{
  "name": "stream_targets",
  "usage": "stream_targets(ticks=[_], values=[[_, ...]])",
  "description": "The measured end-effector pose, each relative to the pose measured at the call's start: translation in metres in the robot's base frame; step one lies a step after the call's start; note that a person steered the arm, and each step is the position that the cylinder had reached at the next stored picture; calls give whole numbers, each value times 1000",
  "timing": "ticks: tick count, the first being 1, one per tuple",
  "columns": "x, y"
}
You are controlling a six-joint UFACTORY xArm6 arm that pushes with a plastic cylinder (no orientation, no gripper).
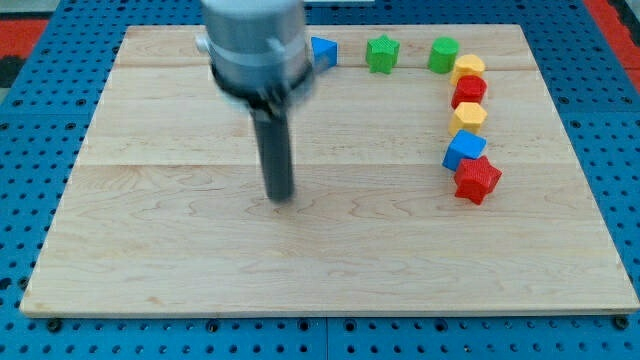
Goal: Push the cube parallel to the heart
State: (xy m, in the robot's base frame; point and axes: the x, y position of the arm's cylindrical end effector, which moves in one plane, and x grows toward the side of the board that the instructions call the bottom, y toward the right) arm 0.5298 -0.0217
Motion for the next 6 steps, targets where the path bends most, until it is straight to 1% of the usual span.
stream_targets(ticks=[1,2,3,4,5,6], values=[[37,127],[4,250],[-72,246],[-100,138],[-117,21],[-103,53]])
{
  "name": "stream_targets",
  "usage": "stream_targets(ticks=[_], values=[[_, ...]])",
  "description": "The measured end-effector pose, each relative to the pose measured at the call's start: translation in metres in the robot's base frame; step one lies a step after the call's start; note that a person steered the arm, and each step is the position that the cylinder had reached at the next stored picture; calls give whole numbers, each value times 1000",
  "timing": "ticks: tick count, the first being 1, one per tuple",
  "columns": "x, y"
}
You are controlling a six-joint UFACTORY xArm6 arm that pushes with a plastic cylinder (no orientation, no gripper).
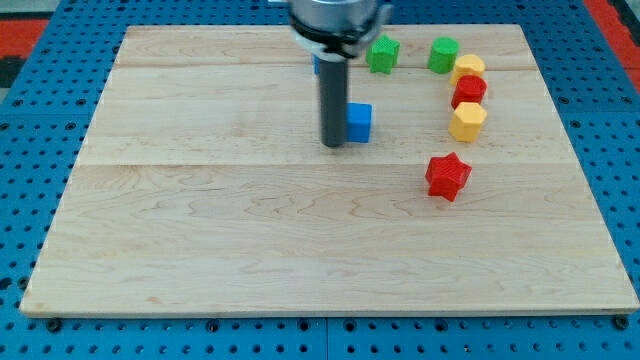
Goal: Push the cube parallel to the heart
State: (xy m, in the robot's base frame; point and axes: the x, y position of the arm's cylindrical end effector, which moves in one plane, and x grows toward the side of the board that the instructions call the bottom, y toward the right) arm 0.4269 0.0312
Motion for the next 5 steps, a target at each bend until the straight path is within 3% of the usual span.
stream_targets(ticks=[1,3,4,5], values=[[5,56],[-83,-72],[-107,-132],[-103,-138]])
